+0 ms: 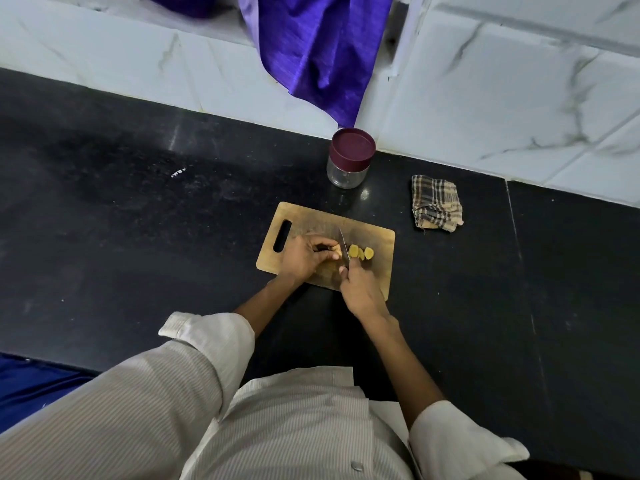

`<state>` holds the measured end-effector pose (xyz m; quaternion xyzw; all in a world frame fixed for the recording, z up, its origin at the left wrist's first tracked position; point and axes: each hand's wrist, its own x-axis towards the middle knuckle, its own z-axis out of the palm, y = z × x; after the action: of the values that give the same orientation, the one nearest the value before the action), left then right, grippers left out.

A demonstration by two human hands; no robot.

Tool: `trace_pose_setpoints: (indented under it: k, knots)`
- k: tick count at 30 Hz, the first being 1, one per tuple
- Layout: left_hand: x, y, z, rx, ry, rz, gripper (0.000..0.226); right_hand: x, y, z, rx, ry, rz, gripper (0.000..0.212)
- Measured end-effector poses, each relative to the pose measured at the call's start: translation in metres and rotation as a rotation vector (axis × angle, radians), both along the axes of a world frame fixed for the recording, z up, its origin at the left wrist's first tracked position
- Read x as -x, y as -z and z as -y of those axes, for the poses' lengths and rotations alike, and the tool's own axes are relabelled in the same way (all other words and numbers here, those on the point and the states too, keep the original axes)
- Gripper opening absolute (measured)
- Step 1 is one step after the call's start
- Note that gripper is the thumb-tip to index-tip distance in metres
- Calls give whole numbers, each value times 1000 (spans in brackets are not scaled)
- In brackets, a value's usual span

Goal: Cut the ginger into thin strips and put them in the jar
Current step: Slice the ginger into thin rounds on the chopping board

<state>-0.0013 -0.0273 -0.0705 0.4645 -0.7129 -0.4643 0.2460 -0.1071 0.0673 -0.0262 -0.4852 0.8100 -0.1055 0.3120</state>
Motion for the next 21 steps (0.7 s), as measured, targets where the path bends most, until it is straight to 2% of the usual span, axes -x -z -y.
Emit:
trace_pose_setpoints:
  k: [5,21]
  knots:
    - [1,1,1,-5,-18,-16,23,-6,-2,6,-27,-4,-102,27]
    - [3,-2,0,21,-7,30,23,-13,-5,10,-88,25,-148,30]
